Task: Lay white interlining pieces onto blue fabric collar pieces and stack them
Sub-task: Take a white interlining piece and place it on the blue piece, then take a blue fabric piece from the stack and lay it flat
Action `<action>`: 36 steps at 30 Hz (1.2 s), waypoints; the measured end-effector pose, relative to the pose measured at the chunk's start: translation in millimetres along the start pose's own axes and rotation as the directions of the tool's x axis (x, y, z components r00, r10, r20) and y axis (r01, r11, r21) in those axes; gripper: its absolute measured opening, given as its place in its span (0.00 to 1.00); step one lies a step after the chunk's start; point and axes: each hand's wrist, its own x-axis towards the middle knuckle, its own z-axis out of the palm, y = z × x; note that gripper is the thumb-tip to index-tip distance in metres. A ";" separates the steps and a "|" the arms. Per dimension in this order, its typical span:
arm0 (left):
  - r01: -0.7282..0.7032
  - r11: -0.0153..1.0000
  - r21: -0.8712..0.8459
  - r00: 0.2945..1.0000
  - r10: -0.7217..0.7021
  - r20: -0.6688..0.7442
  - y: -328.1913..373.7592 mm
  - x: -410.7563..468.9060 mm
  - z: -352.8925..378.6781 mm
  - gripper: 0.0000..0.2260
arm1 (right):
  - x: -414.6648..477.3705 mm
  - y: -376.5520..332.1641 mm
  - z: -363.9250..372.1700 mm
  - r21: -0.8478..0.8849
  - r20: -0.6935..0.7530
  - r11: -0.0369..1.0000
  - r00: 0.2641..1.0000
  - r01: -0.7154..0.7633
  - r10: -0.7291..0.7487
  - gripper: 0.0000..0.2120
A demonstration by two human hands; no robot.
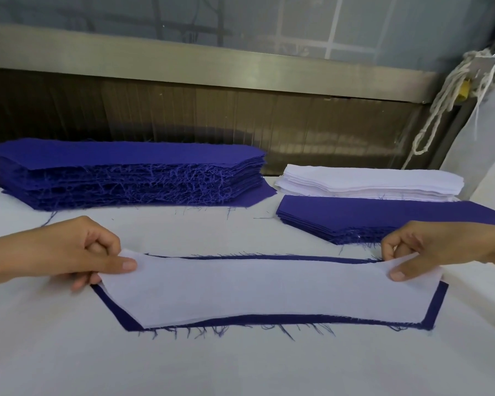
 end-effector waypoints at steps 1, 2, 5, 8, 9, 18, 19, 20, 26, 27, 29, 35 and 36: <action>0.008 1.000 0.019 1.000 -0.007 -0.015 0.0 -0.3 1.1 0.28 | -0.6 0.4 -0.5 -0.005 -0.001 1.000 1.000 -0.004 0.004 0.09; 0.015 0.999 0.038 0.999 -0.014 -0.033 0.4 -0.7 2.2 0.29 | -1.3 1.0 -1.6 -0.011 0.000 1.000 1.000 -0.010 0.010 0.10; 0.021 0.998 0.058 0.997 -0.016 -0.072 1.8 -0.8 3.5 0.30 | -4.4 4.5 -6.4 -0.069 0.005 0.996 0.999 -0.051 0.052 0.13; 0.011 0.998 0.065 0.996 -0.005 -0.094 2.9 -1.5 5.3 0.31 | -7.6 10.8 -12.7 -0.096 -0.007 0.990 0.995 -0.101 0.101 0.17; 0.009 0.998 0.068 0.995 -0.002 -0.101 3.3 -2.0 6.1 0.31 | -8.6 13.5 -15.0 -0.098 -0.016 0.989 0.994 -0.112 0.111 0.18; 0.031 0.997 0.073 0.988 -0.019 -0.152 -3.3 -5.4 0.4 0.31 | -12.3 30.9 -28.2 -0.127 -0.020 0.976 0.984 -0.178 0.177 0.17; 0.036 0.996 0.079 0.988 -0.023 -0.155 -5.5 -5.0 -0.3 0.31 | -12.1 31.5 -28.7 -0.124 -0.016 0.976 0.984 -0.178 0.177 0.17; 0.042 0.996 0.081 0.987 -0.029 -0.159 -7.3 -4.6 -1.3 0.31 | -11.8 32.1 -29.1 -0.121 -0.013 0.977 0.984 -0.176 0.176 0.17; 0.041 0.996 0.075 0.988 -0.029 -0.154 -8.1 -4.9 -3.2 0.30 | -12.4 31.8 -29.3 -0.120 0.004 0.981 0.988 -0.152 0.154 0.17; 0.039 0.997 0.064 0.986 -0.028 -0.162 -6.4 -5.7 -2.2 0.30 | -12.9 31.4 -29.4 -0.124 0.002 0.982 0.989 -0.144 0.145 0.18; 0.022 0.998 0.067 0.978 -0.008 -0.208 -1.5 -6.5 -0.1 0.28 | -14.2 30.2 -30.6 -0.121 -0.031 0.986 0.993 -0.117 0.114 0.20; -0.143 0.978 0.150 0.876 0.196 -0.441 11.3 3.8 2.6 0.18 | -13.3 20.6 -31.9 0.024 -0.190 1.000 0.982 -0.014 0.018 0.20; -0.162 0.974 0.157 0.868 0.216 -0.446 15.7 5.2 4.6 0.18 | -11.2 16.8 -30.0 0.043 -0.205 0.999 0.979 0.006 0.003 0.20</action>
